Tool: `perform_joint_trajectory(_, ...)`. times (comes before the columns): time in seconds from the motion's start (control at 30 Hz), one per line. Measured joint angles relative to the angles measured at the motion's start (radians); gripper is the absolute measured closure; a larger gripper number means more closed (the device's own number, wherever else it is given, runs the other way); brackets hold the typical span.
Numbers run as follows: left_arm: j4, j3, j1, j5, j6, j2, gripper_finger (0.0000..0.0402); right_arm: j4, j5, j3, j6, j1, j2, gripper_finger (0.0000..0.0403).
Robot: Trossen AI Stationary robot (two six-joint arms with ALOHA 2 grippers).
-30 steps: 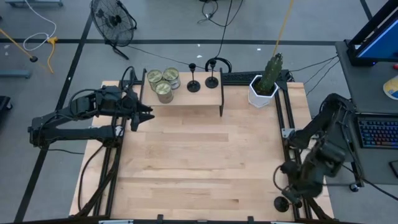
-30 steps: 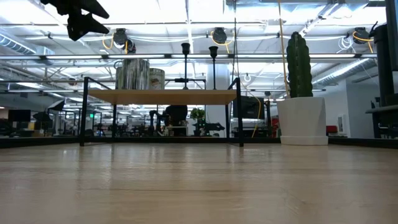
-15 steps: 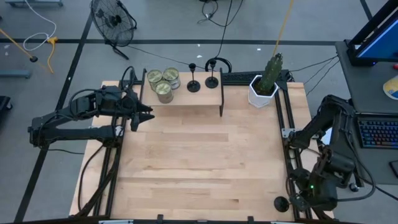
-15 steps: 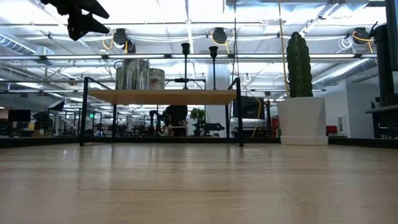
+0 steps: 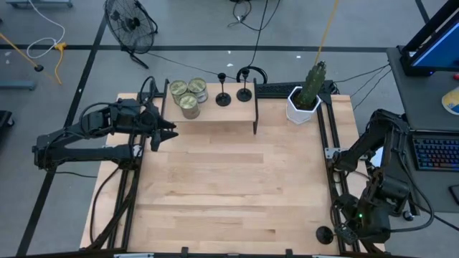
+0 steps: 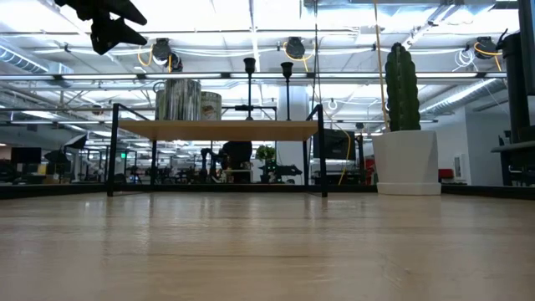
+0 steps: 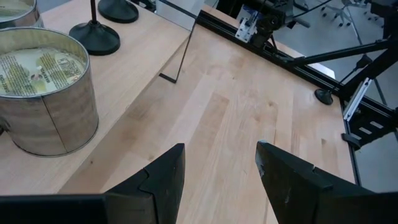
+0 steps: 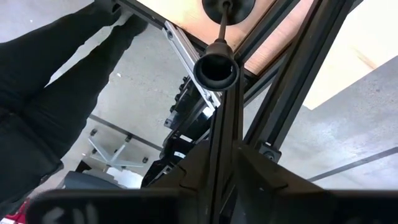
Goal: Pick & Place candle stick holders
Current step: Put the black candle holder on the shelf
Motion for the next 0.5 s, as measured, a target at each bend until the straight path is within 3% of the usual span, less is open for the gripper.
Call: perform_joint_trajectory(0.5,0.000,0.000,0.000,0.000,0.015,0.000,0.0197,0.001,0.026,-0.018,0.007,0.000,0.002,0.0236)
